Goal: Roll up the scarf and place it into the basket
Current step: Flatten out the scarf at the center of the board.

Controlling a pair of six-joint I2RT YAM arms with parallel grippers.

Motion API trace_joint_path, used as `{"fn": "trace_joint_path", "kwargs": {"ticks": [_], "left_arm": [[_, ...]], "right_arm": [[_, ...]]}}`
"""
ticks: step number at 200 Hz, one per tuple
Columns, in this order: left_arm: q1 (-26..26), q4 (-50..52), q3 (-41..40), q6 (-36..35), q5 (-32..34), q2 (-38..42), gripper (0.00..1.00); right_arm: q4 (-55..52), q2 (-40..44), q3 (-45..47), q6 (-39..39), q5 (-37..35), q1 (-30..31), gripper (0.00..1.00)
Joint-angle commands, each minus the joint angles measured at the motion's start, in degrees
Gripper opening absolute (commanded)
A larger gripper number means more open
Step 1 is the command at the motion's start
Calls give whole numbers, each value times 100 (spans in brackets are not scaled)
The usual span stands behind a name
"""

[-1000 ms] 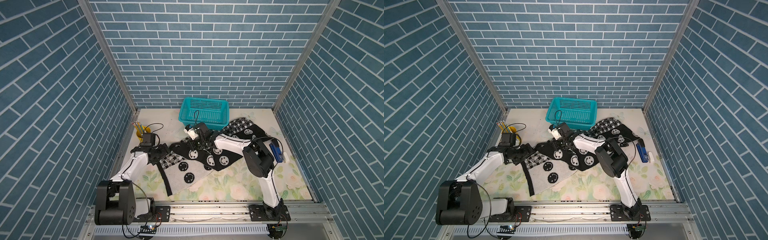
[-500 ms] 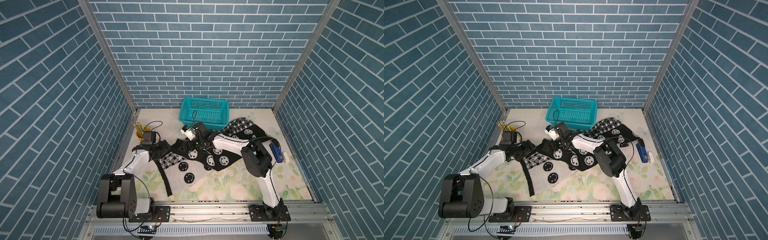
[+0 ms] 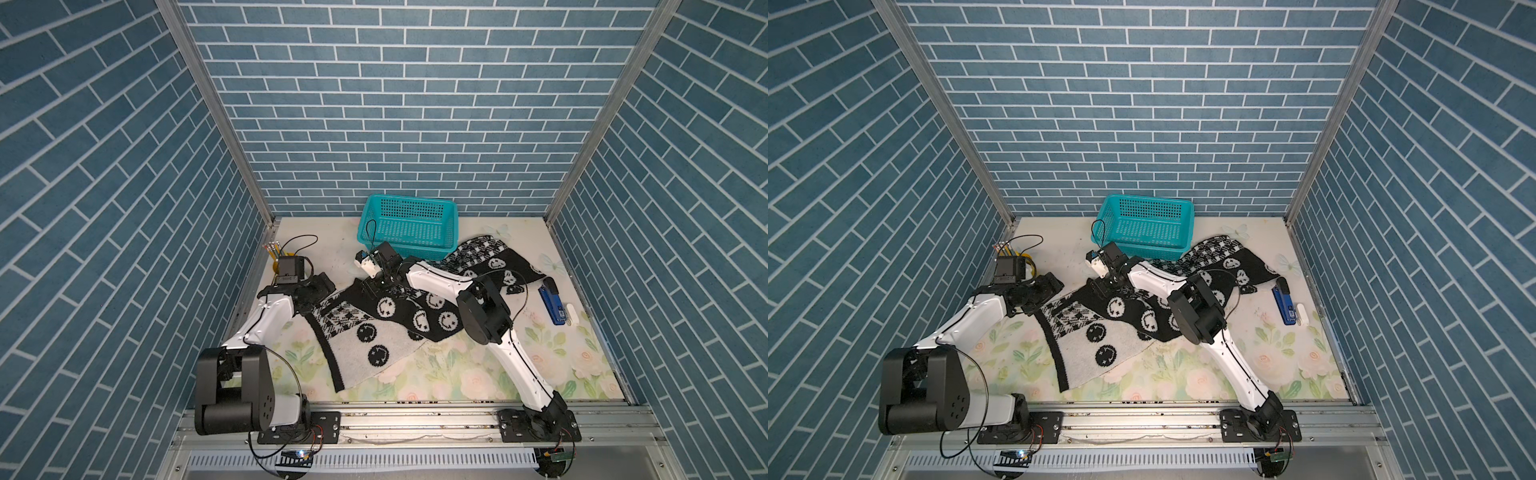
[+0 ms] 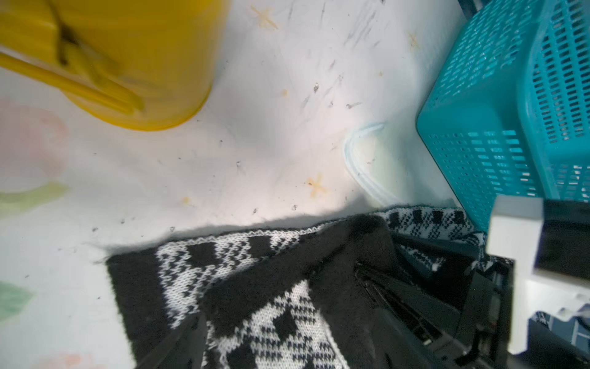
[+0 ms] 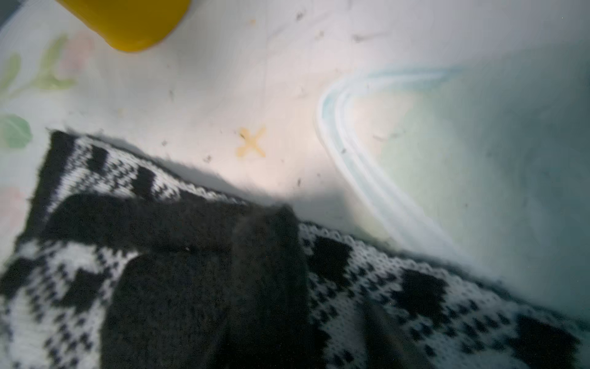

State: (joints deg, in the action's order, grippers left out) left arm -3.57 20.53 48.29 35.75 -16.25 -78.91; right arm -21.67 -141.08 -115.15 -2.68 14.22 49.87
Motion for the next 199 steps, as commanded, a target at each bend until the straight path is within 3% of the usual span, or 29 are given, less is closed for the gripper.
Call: {"fn": "trace_joint_path", "kwargs": {"ticks": [1,30,82,108,151,199], "left_arm": [[-267,327,367,-268,-89,96,86],[-391,598,706,-375,86,345,87],[-478,368,474,-394,-170,394,87],[-477,132,409,-345,-248,308,87],[-494,-91,370,-293,-299,196,87],[-566,-62,356,-335,-338,153,87]], "right_arm": [[-68,658,492,104,-256,47,0],[35,1429,823,128,-413,67,0],[-520,2590,1089,477,-1368,-366,0],[-819,3018,789,773,-1787,-487,0],[-1738,2648,-594,1094,-1348,-83,0],[-1542,2163,-433,883,-548,242,0]]}}
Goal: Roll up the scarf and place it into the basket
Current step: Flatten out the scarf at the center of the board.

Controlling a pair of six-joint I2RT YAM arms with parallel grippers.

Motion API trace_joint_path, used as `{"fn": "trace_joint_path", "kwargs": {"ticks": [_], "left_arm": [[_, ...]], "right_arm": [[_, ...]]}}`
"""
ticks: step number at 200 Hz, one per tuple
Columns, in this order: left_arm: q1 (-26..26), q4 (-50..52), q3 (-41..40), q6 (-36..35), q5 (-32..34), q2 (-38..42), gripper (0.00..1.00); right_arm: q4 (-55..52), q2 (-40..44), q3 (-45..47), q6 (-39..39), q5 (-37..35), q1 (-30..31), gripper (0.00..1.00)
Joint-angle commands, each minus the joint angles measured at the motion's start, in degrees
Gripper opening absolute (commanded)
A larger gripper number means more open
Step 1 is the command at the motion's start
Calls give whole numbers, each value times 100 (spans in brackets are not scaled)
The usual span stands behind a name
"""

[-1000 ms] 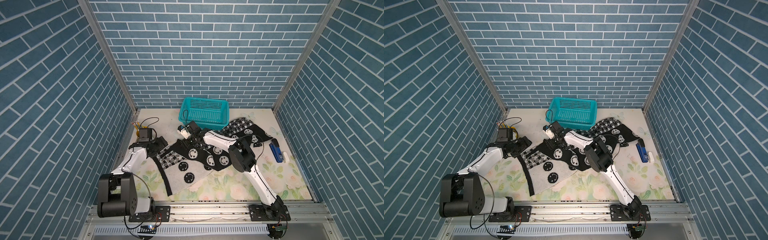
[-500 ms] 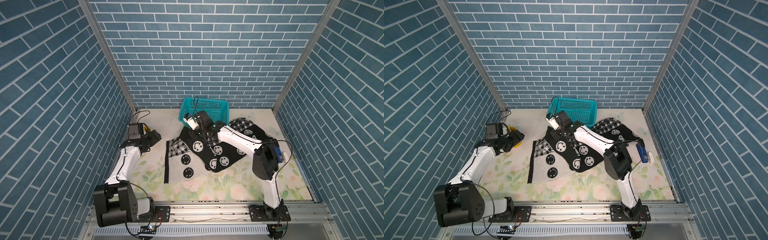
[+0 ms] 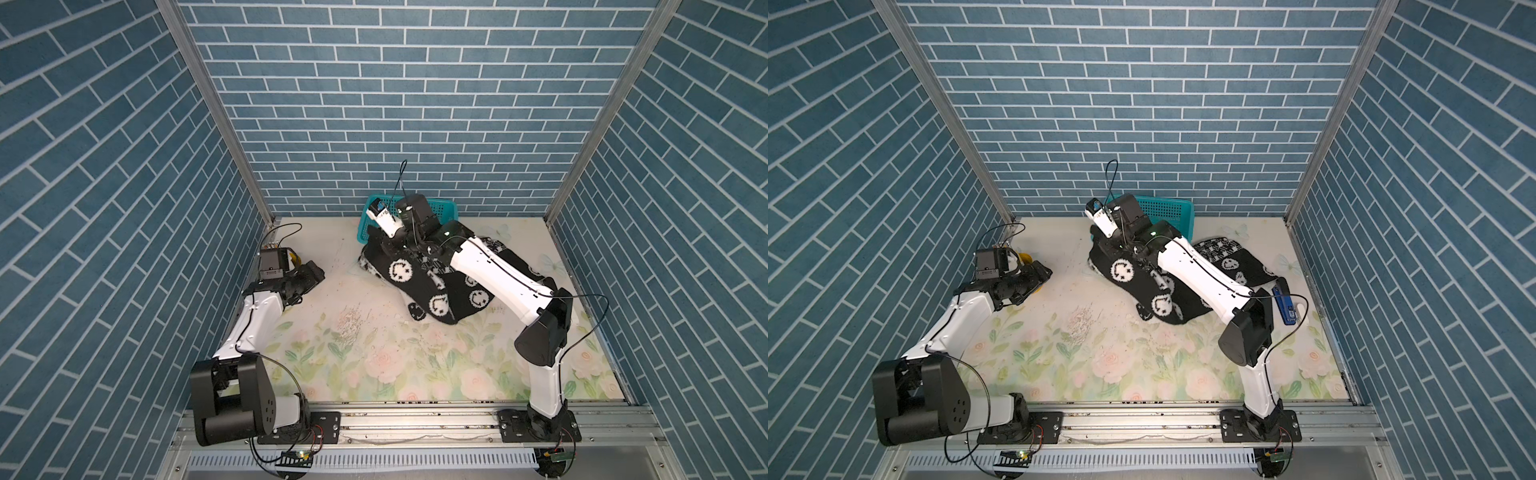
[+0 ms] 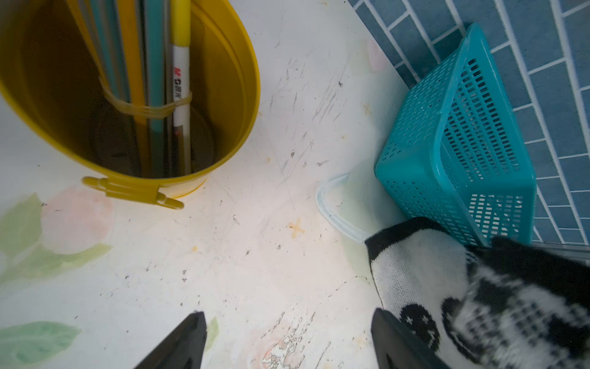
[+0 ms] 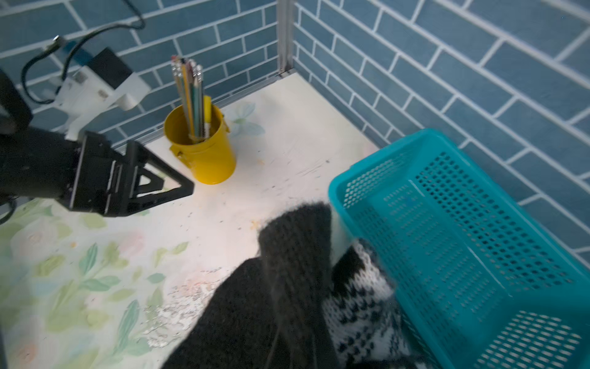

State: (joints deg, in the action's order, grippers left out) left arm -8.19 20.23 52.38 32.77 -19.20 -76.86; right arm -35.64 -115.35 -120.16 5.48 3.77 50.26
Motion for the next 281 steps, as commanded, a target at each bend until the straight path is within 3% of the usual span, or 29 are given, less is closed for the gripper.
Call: {"fn": "trace_joint_path", "kwargs": {"ticks": [1,41,76,109,138,156,169,211,234,261,281], "left_arm": [[-113,-30,-52,-36,-46,-51,87],[-486,201,111,-181,-124,92,87],[-666,293,178,-206,-132,292,87],[-667,198,103,-157,-197,253,87],[-667,54,-25,-81,-293,213,87],[-662,54,-26,-117,-305,188,87],[-658,52,-50,-154,-358,171,87],[-290,414,-156,-471,-380,-83,88],[-146,240,-540,-276,-383,-185,88],[0,68,-658,-197,-389,-575,88],[274,51,-480,-209,-367,-835,88]], "right_arm": [[-136,-414,65,68,508,225,0],[-464,-466,-717,147,965,1184,0],[169,671,78,85,961,1469,0],[617,931,976,-145,977,879,0],[756,164,1382,-357,948,157,0],[699,-381,1246,-293,852,89,4],[839,-482,1318,-341,863,94,0],[1492,353,2599,-528,820,90,0],[1622,863,3212,-580,653,89,0],[1570,1436,3808,-804,92,-60,0],[1128,1673,4126,-1107,-969,-345,0]]}}
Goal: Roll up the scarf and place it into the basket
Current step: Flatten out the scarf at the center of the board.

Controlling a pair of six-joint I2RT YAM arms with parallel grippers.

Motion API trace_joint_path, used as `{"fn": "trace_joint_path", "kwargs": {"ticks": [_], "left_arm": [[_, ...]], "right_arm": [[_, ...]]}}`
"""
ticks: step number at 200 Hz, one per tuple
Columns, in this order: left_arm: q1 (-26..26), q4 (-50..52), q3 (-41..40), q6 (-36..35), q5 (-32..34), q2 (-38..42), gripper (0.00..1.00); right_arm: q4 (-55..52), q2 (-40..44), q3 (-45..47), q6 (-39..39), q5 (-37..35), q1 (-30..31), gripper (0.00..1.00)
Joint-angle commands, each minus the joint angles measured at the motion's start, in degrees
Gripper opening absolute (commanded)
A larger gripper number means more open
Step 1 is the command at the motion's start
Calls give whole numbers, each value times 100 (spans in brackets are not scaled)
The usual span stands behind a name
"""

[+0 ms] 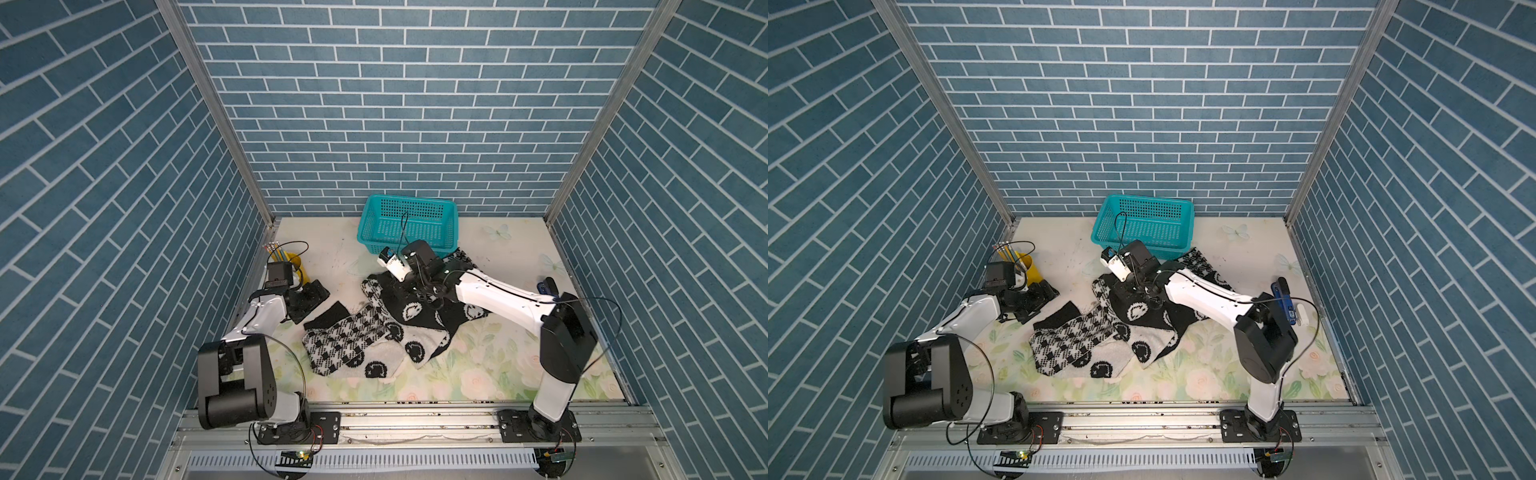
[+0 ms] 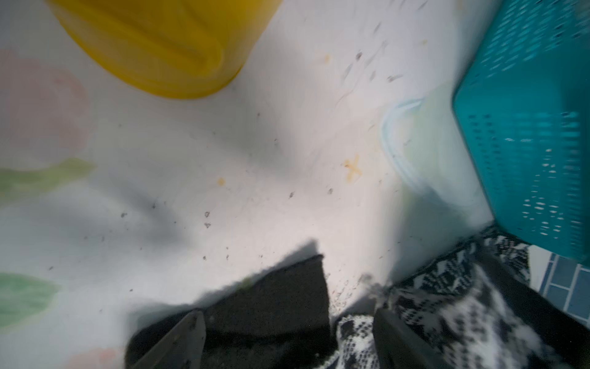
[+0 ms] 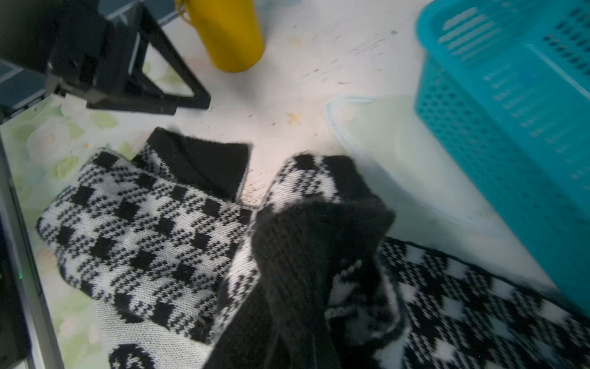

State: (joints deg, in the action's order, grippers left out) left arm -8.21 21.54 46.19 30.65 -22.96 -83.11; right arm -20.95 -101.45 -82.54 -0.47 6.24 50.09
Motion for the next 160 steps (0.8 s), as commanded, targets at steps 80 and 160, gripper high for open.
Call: {"fn": "trace_joint_path", "kwargs": {"ticks": [80,160], "left_arm": [[1206,610,859,58,1296,-1185,80],[1453,1196,1085,2,1976,-1813,0]], "right_arm": [[-41,953,2012,-921,-1465,-1711,49],[921,-195,2182,-1142,-303,-2710,43]]}}
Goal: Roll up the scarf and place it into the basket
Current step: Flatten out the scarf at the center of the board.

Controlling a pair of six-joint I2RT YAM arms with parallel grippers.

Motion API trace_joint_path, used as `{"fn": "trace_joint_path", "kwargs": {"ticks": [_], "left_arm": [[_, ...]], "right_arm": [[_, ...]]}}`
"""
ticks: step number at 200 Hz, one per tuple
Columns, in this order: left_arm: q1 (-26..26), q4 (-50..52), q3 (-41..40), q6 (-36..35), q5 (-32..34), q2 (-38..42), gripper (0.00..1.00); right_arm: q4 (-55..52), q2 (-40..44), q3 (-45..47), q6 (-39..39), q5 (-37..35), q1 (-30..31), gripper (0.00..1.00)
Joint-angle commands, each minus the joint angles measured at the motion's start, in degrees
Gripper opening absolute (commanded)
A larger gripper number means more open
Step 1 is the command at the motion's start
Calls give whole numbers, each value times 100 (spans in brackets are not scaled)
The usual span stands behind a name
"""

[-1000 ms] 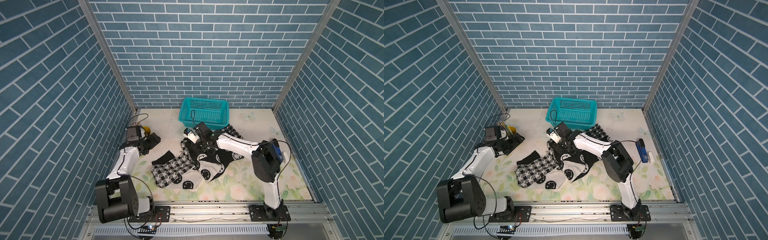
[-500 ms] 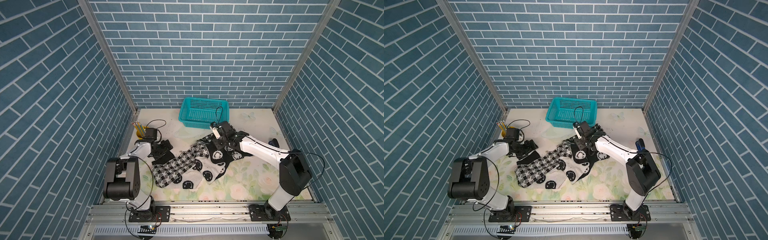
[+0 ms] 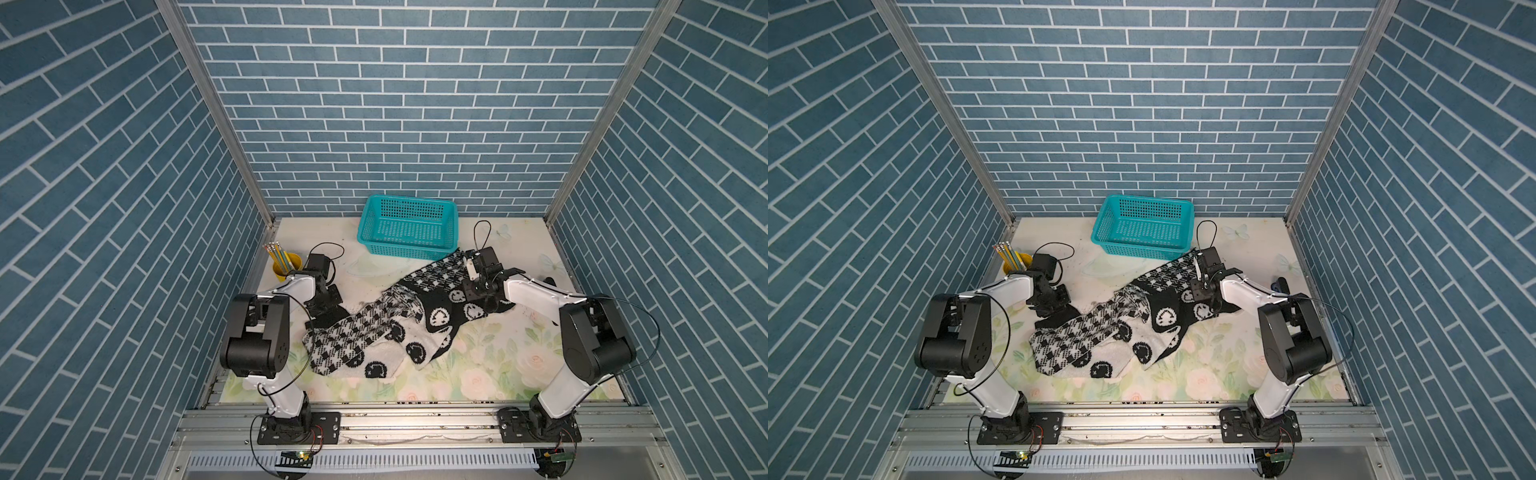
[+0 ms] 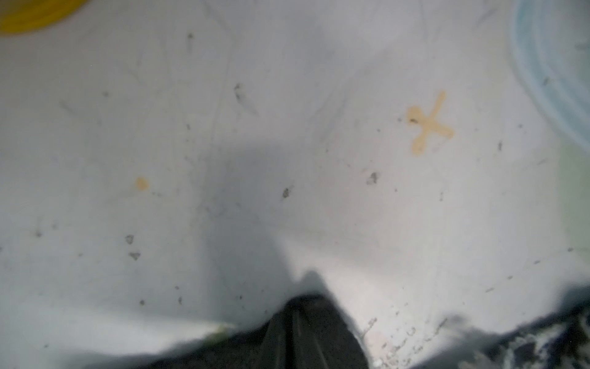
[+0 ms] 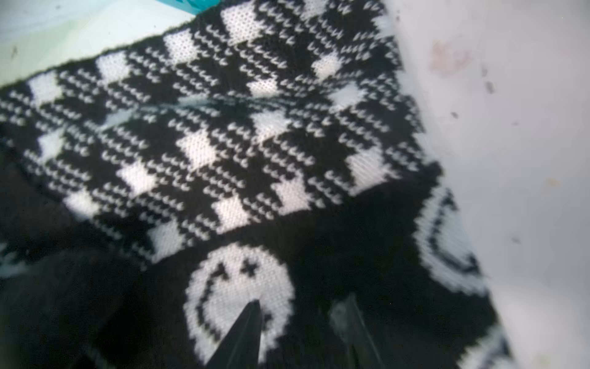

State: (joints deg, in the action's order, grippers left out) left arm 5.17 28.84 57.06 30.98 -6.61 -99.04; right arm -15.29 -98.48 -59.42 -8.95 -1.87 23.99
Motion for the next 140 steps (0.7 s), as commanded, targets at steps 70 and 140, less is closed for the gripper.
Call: {"fn": "trace_joint_path", "kwargs": {"ticks": [70,140], "left_arm": [[-478,1607,-327,-149,1799,1634,0],[-798,1786,-402,-149,913,2110,0]], "right_arm": [[-135,-1341,-356,-388,-933,-845,44],[-751,-703,-583,-210,-2230,-1533,45]]}}
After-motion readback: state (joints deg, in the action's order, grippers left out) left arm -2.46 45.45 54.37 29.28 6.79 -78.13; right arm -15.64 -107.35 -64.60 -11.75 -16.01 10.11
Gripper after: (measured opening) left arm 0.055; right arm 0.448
